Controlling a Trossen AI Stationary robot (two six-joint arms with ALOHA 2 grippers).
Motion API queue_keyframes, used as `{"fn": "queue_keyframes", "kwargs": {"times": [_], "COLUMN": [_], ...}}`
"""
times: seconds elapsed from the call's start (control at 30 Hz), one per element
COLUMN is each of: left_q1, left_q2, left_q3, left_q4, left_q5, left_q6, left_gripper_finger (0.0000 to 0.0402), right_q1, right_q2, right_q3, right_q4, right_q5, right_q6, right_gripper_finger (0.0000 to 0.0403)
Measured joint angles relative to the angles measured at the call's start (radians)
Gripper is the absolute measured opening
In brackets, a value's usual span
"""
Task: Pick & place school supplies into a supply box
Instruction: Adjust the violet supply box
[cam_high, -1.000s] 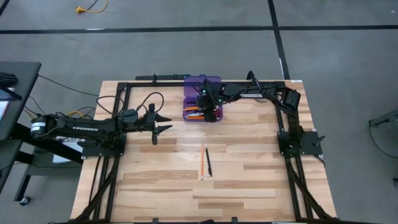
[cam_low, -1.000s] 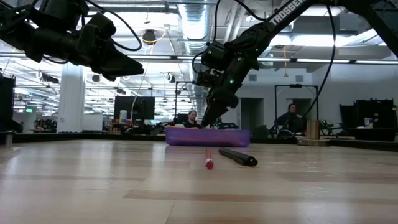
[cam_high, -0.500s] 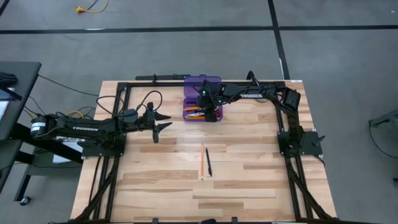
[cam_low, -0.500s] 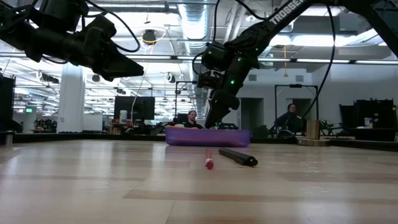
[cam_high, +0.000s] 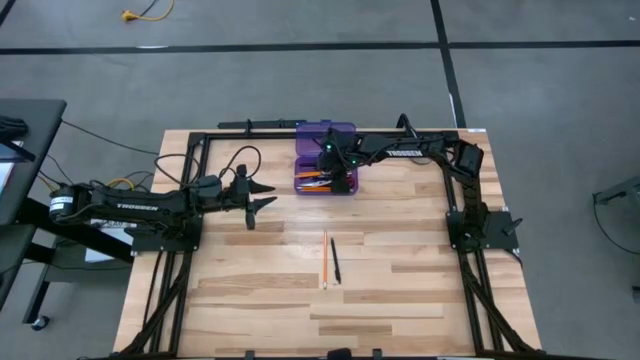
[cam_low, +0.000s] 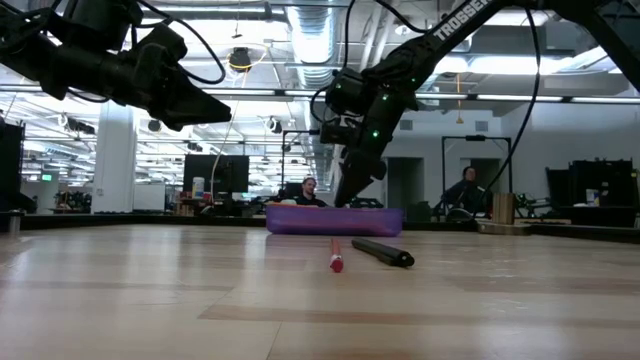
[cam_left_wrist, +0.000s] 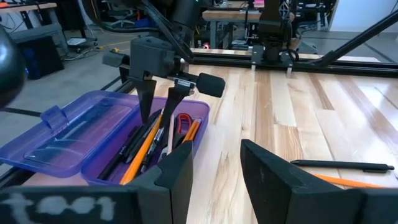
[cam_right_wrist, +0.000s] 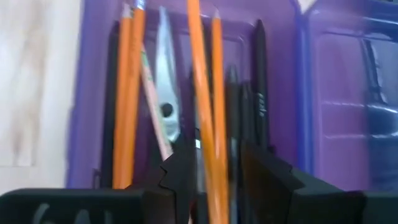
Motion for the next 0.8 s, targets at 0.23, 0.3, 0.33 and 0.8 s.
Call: {"fn": "queue_keyframes", "kwargs": {"times": [0.23,0.3,0.33,0.8], "left_q1": [0.000,0.000,0.000,-0.001], "left_q2": [0.000,0.000,0.000,-0.009], "left_q3": [0.001,0.014,0.023,0.091], "left_q4": [-0.018,-0.073,-0.107,-0.369], "left_q5": [-0.113,-0.172,-0.195,-0.264], "left_q6": [0.001,0.002,0.002,0.068], "left_gripper_finger": [0.0124,0.0124,0.0124,0.0124], "right_q1": [0.009,0.010,0.010,0.177], "right_q2": [-0.042,-0.059,-0.066,-0.101], "right_q3": [0.000,0.000,0.000,-0.053], "right_q4": [-0.068,-0.129,-0.169,-0.481], "right_q5": [0.037,0.036,0.035,0.034], "right_q6": [0.030,0.055,0.076,0.491], "right_gripper_finger": [0.0123,0.0123,0.0123,0.0123]}}
